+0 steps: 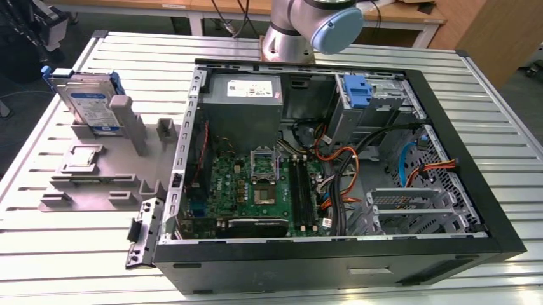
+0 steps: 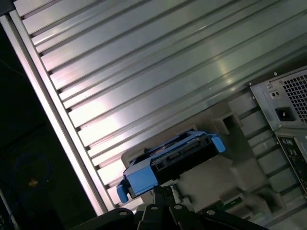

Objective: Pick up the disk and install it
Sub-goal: 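Pick up the disk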

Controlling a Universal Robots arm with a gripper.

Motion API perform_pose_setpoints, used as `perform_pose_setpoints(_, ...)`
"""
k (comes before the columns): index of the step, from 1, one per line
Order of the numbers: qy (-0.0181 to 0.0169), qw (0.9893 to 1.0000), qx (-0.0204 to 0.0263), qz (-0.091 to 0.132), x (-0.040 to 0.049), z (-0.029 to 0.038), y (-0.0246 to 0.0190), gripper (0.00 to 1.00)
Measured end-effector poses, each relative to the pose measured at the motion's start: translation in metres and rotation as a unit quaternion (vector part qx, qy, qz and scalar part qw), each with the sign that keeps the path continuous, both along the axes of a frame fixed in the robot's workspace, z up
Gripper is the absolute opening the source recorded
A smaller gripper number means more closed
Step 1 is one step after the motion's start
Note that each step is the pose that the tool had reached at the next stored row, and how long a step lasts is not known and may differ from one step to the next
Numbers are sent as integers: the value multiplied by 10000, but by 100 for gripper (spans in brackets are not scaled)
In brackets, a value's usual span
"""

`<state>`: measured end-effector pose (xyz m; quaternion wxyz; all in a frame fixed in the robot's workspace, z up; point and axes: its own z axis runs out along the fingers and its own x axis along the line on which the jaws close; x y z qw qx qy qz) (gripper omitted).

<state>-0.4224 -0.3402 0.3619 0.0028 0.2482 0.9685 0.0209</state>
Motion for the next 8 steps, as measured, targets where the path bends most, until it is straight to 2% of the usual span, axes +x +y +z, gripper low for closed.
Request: perform_pose_setpoints(8,0,9998,0,-217,0,-3,0,10)
